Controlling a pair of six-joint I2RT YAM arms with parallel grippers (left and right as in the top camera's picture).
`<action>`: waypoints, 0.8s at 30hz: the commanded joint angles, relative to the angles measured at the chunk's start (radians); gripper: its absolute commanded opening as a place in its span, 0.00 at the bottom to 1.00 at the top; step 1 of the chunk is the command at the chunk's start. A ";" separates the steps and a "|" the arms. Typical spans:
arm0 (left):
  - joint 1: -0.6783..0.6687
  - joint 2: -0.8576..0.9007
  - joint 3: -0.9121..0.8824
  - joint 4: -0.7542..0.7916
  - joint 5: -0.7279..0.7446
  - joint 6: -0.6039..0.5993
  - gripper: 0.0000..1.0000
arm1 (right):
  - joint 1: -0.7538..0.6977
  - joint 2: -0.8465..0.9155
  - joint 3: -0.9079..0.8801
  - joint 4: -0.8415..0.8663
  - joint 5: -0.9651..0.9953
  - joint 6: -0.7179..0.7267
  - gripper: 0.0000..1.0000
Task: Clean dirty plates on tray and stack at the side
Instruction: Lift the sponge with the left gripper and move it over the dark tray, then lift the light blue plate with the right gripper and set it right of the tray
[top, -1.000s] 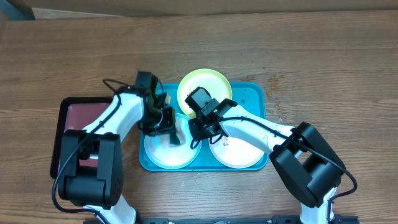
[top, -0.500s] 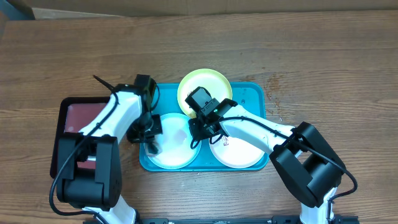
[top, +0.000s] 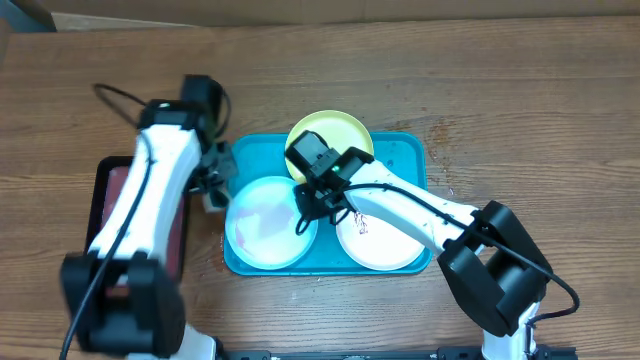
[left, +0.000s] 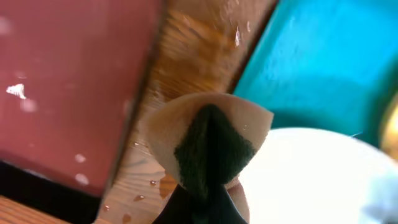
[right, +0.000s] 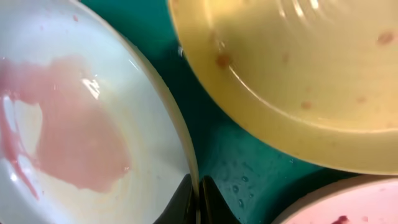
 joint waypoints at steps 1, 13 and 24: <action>0.138 -0.193 0.037 -0.003 0.028 -0.078 0.04 | 0.043 -0.042 0.134 -0.093 0.193 -0.001 0.04; 0.455 -0.262 0.014 -0.025 0.111 -0.055 0.04 | 0.111 -0.042 0.422 -0.370 0.702 -0.005 0.04; 0.475 -0.230 0.012 -0.021 0.113 -0.055 0.04 | 0.308 -0.042 0.608 -0.509 1.185 -0.250 0.04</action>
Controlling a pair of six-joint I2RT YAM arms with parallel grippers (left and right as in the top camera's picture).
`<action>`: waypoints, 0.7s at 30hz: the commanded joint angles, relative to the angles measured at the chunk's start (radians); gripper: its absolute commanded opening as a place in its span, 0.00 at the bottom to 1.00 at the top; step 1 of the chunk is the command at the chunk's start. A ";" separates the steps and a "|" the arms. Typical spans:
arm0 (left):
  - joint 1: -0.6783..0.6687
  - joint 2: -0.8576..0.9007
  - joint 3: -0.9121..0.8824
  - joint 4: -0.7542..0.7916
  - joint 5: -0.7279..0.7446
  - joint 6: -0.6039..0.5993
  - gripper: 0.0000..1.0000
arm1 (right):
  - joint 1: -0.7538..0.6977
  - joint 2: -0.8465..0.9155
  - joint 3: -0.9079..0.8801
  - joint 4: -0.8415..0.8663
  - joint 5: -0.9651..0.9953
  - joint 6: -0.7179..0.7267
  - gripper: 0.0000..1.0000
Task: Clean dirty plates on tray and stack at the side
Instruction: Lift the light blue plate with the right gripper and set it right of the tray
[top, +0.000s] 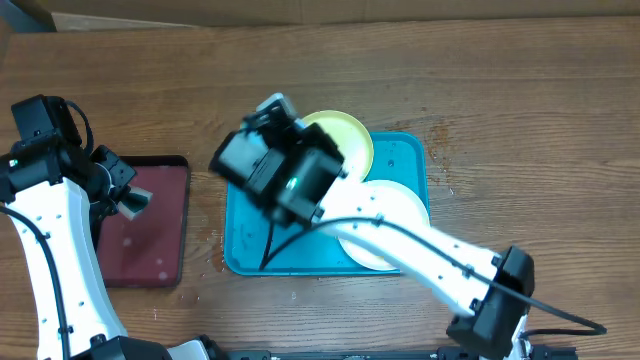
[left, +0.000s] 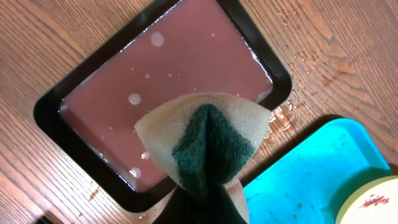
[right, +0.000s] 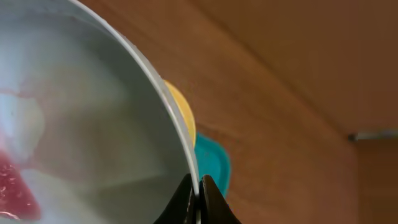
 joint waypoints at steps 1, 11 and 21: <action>0.015 0.006 -0.006 0.004 0.009 -0.014 0.04 | 0.087 -0.040 0.030 -0.002 0.308 -0.119 0.04; 0.071 0.006 -0.006 0.001 0.034 -0.016 0.04 | 0.168 -0.040 0.030 -0.002 0.485 -0.166 0.04; 0.077 0.006 -0.006 0.000 0.034 -0.016 0.04 | 0.166 -0.040 0.030 0.003 0.468 -0.157 0.04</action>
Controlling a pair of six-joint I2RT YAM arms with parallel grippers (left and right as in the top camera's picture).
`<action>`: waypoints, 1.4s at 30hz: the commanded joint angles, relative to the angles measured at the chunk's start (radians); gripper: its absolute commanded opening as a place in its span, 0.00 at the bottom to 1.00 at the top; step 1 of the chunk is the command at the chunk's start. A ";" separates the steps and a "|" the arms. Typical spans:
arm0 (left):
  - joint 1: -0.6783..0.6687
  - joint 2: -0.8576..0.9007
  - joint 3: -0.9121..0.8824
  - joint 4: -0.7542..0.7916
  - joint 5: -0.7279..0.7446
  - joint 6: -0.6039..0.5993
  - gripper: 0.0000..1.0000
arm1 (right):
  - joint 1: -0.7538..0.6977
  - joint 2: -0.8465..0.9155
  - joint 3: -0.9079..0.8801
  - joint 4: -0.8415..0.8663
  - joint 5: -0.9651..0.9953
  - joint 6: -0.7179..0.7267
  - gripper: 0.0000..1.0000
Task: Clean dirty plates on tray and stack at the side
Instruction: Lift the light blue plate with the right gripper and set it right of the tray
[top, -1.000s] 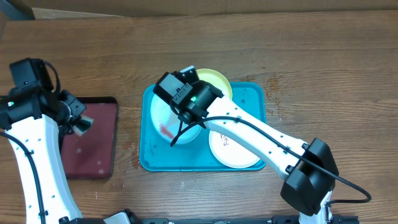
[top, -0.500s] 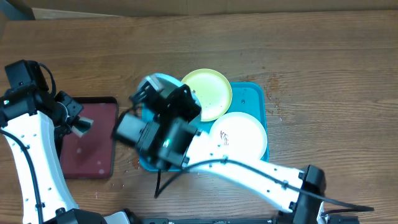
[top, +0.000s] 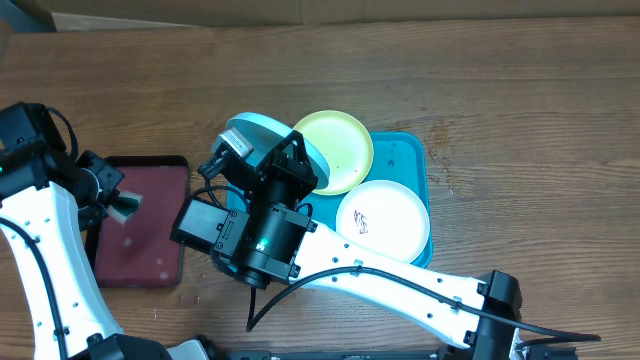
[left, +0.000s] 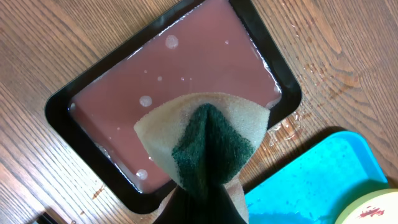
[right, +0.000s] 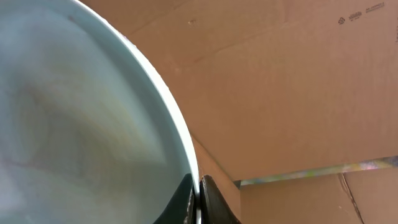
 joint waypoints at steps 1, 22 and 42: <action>0.010 0.005 -0.006 0.000 0.014 -0.016 0.04 | -0.008 -0.039 0.028 0.010 0.008 0.008 0.04; 0.010 0.005 -0.007 -0.004 0.019 -0.013 0.04 | -0.270 -0.037 0.027 -0.129 -0.449 0.273 0.04; 0.010 0.005 -0.011 -0.002 0.045 0.003 0.04 | -0.829 -0.061 0.014 -0.092 -1.498 0.272 0.03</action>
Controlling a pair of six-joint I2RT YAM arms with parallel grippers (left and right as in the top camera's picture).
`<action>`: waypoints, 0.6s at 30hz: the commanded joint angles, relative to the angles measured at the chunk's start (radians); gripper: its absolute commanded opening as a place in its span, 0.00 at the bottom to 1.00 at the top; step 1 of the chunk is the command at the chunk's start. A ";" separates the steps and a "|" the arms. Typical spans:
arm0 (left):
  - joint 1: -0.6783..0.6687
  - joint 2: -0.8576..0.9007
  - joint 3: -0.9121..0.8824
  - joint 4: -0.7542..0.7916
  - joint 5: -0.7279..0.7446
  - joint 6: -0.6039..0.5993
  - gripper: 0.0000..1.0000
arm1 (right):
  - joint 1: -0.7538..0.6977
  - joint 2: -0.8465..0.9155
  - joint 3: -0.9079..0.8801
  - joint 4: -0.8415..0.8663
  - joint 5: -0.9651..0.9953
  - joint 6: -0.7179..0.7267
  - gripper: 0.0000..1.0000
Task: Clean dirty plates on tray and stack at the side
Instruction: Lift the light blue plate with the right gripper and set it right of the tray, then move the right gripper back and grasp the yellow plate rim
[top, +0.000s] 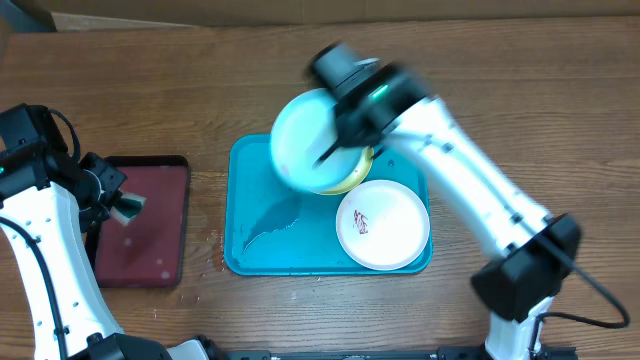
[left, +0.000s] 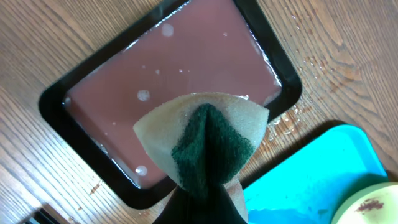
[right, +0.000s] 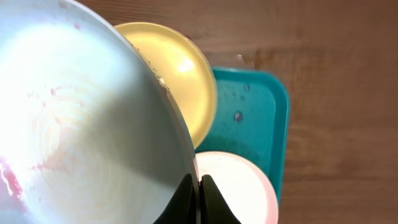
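Observation:
My right gripper (right: 199, 186) is shut on the rim of a pale blue plate (top: 305, 138), held tilted in the air above the teal tray (top: 262, 240); the plate (right: 81, 130) shows faint pink smears. A yellow plate (right: 171, 65) lies at the tray's back, partly under the held plate. A white plate with dark marks (top: 382, 224) sits in the tray's front right. My left gripper (left: 208, 186) is shut on a folded tan and green sponge (left: 208, 140), above the black basin of pinkish water (top: 138, 220).
The teal tray (left: 323, 180) stands just right of the black basin (left: 168, 93) on the wooden table. Water drops lie on the wood between them. A cardboard wall runs along the table's far edge.
My right arm has swung from low over the tray's left, camera facing the cardboard, to high at the back with the blue plate over the tray's middle. The left gripper stays over the basin.
The blue plate lay in the tray with pink liquid, my right gripper shut on its rim and the sponge beside the tray. Then the plate was lifted and the sponge was over the basin. The plate was tipped up steeply; now it hangs above the tray with only smears.

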 joint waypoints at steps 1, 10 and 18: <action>0.010 0.005 -0.001 0.005 0.027 0.002 0.04 | -0.267 -0.050 0.007 -0.035 -0.456 -0.137 0.04; 0.010 0.005 -0.001 0.012 0.046 0.002 0.04 | -0.735 -0.050 -0.128 -0.075 -0.499 -0.290 0.04; 0.010 0.005 -0.001 0.019 0.045 0.002 0.04 | -0.960 -0.050 -0.410 0.133 -0.444 -0.275 0.04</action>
